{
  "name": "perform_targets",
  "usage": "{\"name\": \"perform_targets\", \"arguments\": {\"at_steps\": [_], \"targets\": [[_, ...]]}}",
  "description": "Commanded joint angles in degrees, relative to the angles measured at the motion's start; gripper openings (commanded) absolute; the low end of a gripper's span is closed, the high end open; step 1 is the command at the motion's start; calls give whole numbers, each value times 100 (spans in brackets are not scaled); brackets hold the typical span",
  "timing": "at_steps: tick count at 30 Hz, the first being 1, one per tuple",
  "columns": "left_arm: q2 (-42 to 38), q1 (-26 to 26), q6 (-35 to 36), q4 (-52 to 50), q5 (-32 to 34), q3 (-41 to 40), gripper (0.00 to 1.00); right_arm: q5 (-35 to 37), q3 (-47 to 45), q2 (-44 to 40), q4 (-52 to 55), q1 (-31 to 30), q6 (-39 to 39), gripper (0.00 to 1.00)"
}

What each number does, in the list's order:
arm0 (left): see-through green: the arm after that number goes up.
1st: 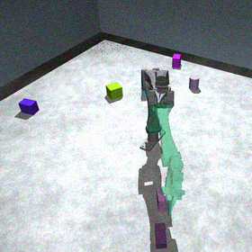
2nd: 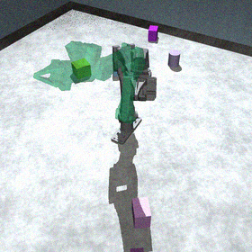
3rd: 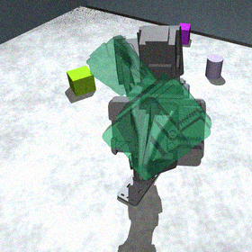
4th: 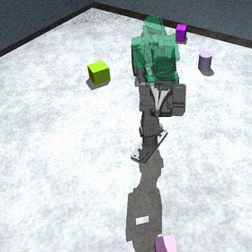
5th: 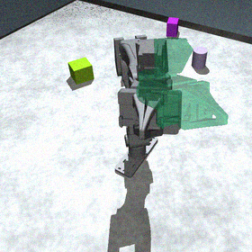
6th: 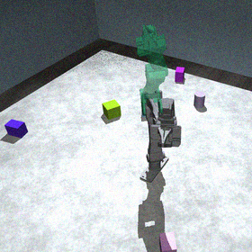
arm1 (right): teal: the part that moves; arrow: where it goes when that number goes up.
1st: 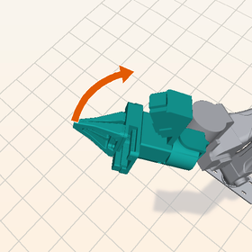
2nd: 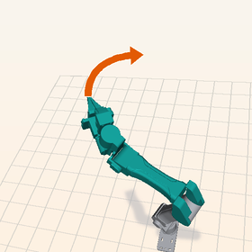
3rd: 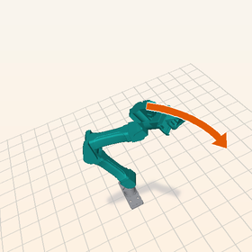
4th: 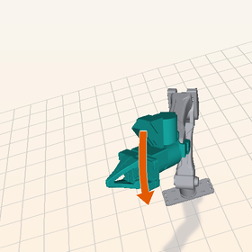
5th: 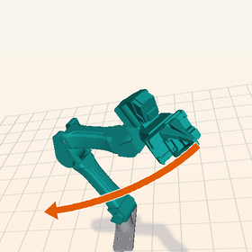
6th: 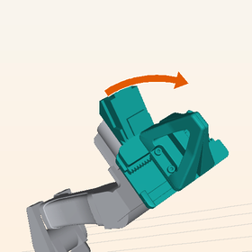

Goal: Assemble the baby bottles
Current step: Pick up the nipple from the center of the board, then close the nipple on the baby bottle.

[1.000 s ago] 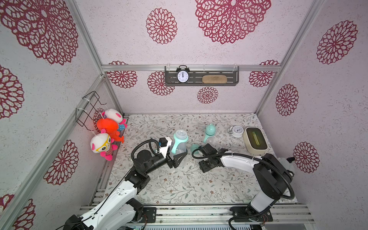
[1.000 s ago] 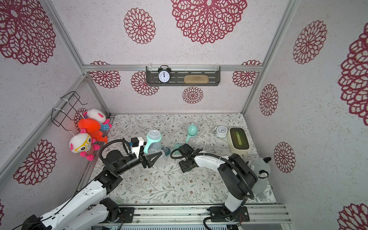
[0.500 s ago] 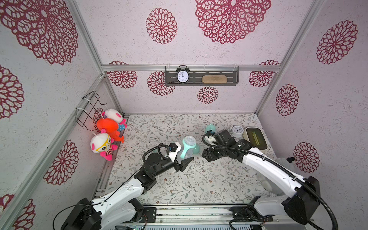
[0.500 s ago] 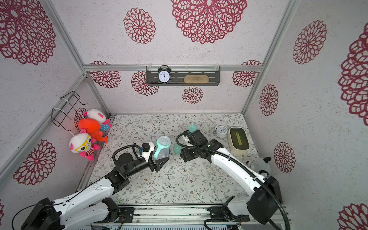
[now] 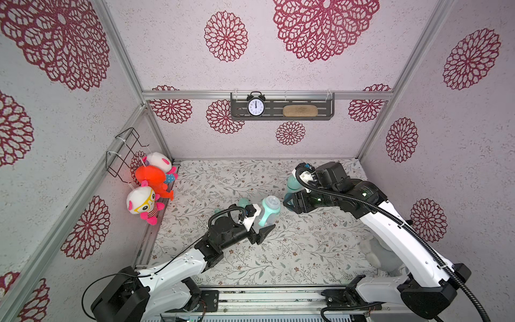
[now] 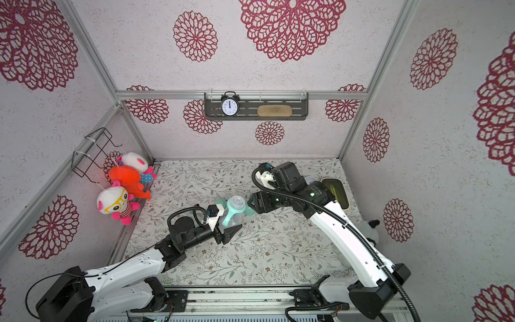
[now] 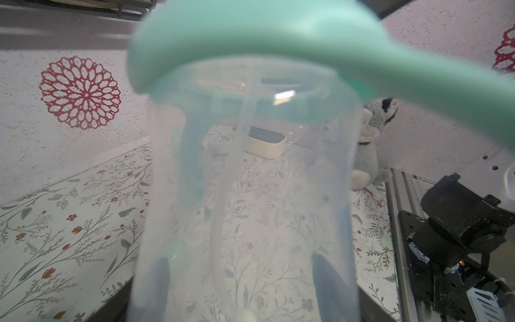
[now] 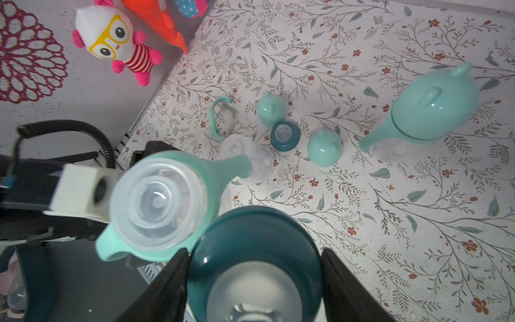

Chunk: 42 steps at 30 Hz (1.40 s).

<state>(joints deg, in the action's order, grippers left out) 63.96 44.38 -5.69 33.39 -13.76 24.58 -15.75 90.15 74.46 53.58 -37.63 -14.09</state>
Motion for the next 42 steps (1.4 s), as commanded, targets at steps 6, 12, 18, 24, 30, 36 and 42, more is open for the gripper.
{"name": "perform_targets", "arguments": {"at_steps": [6, 12, 18, 24, 30, 36, 42], "targets": [[149, 311, 302, 233, 255, 9, 0, -967, 562, 190, 578, 31, 129, 53], [298, 489, 463, 120, 371, 150, 0, -1191, 582, 358, 707, 19, 187, 53], [456, 619, 581, 105, 457, 279, 0, -1240, 574, 481, 909, 10, 227, 52], [582, 762, 703, 143, 596, 360, 0, -1194, 548, 512, 1152, 12, 268, 52], [617, 896, 816, 267, 760, 331, 0, -1140, 369, 443, 1241, -3, 212, 52], [583, 980, 865, 471, 858, 229, 0, -962, 189, 325, 1230, -16, 197, 52], [539, 1036, 894, 493, 879, 166, 0, -870, 202, 332, 1190, -7, 192, 51]]}}
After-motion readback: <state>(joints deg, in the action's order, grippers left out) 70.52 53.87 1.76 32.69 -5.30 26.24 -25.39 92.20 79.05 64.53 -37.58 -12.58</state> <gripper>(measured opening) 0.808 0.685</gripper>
